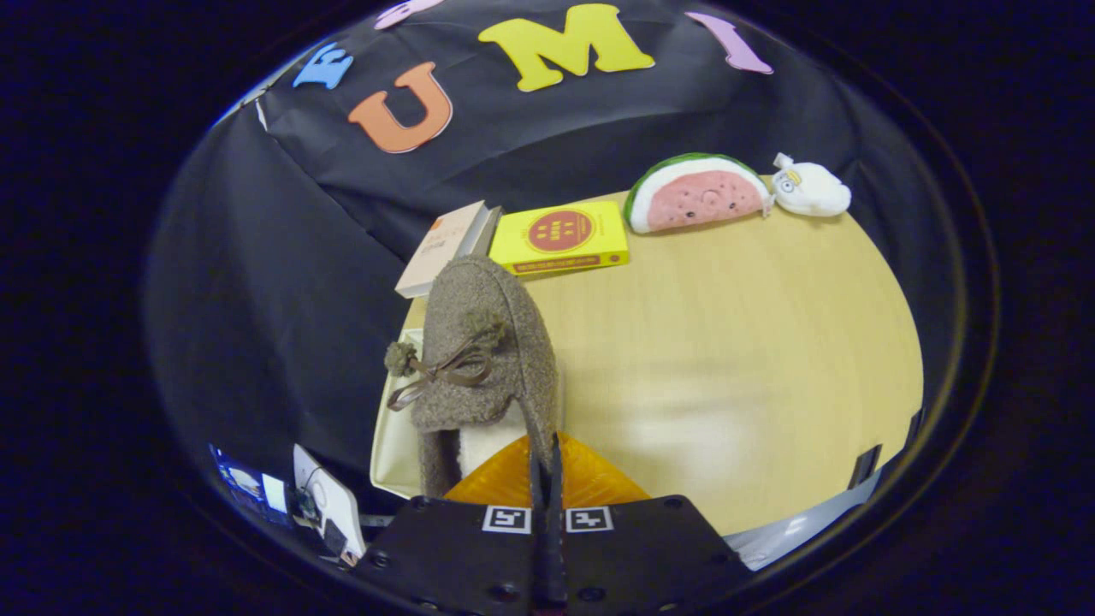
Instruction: Open the storage box then place both shoes into the box .Put the left shoe in first, then the right shoe, with the right side of both shoes facing outward in a uniform manner.
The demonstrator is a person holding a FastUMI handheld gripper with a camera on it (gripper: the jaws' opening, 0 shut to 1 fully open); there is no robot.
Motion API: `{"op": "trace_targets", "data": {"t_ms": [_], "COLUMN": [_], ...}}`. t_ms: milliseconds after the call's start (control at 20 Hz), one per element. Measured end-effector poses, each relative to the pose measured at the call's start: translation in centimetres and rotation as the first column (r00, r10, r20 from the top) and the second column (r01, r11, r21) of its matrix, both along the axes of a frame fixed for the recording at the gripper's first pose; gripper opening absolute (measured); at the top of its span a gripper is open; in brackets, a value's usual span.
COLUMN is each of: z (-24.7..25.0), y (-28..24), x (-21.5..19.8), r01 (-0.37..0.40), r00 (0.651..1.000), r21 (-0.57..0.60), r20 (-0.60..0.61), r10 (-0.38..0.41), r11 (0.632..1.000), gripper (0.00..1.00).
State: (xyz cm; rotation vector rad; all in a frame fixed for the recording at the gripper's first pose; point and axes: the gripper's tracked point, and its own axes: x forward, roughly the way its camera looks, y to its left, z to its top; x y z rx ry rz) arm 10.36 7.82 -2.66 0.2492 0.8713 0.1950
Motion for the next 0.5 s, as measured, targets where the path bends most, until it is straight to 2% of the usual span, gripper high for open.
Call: {"op": "trace_targets", "data": {"t_ms": [200,350,500], "z": [-2.6,-3.2,-5.3], "y": [6.6,8.3,9.2], "x": [0.9,2.2,2.5], "r01": [-0.034,-0.027,-0.007], "r00": [0.999,1.000,0.999], "r21": [0.021,0.020,-0.003], "r20": [-0.035,0.003,-0.035], "r10": [0.034,0.027,0.007], "r11": [0.999,0.999,1.000], "gripper": [0.00,0.00,0.00]}}
